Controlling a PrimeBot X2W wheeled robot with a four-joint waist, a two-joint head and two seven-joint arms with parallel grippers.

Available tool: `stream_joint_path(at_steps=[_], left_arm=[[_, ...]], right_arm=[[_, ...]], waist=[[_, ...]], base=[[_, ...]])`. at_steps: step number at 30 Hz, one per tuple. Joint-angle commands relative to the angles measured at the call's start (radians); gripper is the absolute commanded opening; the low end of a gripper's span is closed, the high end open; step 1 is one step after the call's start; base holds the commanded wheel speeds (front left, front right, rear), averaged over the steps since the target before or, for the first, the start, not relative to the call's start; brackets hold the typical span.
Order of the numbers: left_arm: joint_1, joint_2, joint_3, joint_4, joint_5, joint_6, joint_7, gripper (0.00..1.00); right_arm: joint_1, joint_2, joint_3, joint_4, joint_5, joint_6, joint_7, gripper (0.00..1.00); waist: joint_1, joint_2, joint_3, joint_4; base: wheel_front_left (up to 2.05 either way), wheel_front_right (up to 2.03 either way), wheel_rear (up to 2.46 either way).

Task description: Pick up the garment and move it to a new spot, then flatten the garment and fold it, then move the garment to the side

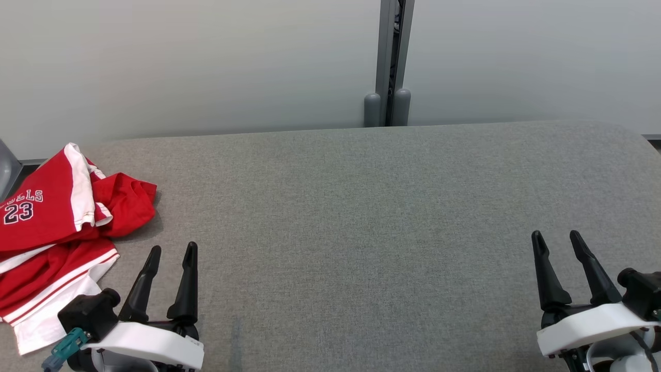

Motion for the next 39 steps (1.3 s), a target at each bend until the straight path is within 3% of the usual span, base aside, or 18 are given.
stream_joint_path(at_steps=[1, 24, 39], left_arm=[[-0.015, 0.008, -0.001, -0.001, 0.026, 0.004, -0.004, 1.0], [-0.034, 0.023, -0.012, 0.053, 0.168, 0.04, -0.04, 1.0], [-0.034, 0.016, -0.009, 0.067, 0.202, 0.048, -0.058, 1.0]], right_arm=[[-0.017, -0.004, -0.002, 0.003, -0.03, 0.002, -0.013, 1.0], [-0.03, 0.016, 0.008, 0.069, -0.214, 0.002, -0.07, 1.0], [-0.035, 0.035, 0.003, 0.1, -0.206, 0.002, -0.096, 1.0]], waist=[[0.0, 0.0, 0.0, 0.001], [0.0, 0.0, 0.0, 0.003], [0.0, 0.0, 0.001, 0.005]], base=[[0.0, 0.0, 0.0], [0.0, 0.0, 0.0], [0.0, 0.0, 0.0]])
